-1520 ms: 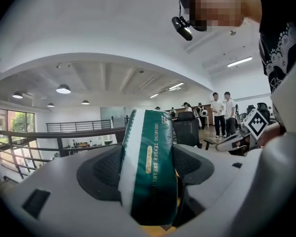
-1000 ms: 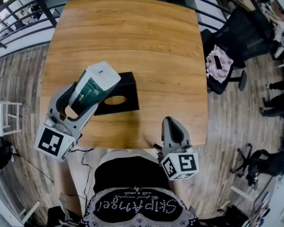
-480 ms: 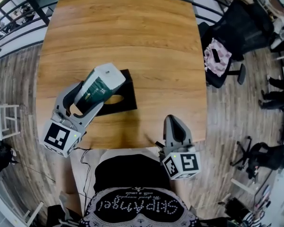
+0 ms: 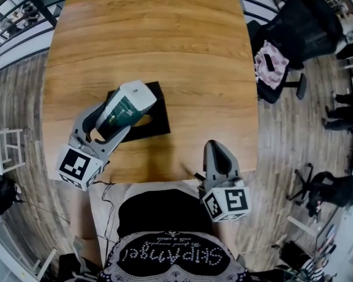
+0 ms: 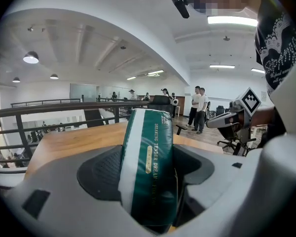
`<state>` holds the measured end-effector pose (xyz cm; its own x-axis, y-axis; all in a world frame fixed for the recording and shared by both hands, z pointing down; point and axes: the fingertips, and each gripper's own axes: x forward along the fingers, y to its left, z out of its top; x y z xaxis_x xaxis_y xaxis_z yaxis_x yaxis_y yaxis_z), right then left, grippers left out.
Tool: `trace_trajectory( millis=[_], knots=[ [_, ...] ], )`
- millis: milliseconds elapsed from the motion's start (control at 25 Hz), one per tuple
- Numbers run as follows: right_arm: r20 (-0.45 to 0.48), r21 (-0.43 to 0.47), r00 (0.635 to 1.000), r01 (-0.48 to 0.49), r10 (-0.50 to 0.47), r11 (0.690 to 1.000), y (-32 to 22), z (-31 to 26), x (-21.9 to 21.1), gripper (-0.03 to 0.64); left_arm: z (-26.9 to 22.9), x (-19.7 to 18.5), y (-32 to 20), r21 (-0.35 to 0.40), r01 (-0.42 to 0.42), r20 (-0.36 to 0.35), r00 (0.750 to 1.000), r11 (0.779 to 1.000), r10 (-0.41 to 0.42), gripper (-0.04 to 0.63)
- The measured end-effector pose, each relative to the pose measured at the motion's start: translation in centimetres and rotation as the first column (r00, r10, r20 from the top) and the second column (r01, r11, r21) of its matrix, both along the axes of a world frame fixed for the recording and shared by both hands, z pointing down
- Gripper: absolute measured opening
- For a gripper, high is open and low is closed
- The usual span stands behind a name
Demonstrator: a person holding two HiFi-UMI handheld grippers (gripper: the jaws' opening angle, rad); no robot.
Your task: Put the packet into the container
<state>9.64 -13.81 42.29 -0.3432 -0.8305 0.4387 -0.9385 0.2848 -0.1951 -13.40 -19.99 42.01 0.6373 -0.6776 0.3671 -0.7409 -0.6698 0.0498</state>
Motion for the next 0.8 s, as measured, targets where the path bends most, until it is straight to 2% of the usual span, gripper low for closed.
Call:
trace_trajectory(
  millis=[560,800],
  knots=[
    [0.0,-0.008,1.0,0.002,-0.002,1.0,-0.1,0.0,0.1,0.037,3.4,0.8,0.7,-0.054,-0.028,0.041,0.999,0.998,0.031,0.345],
    [0.002,-0.007,1.0,-0.004,0.004,1.0,-0.1,-0.1,0.2,0.037,4.7,1.3,1.1,-0.06,-0.065,0.117,0.991,0.996,0.071,0.345]
  ],
)
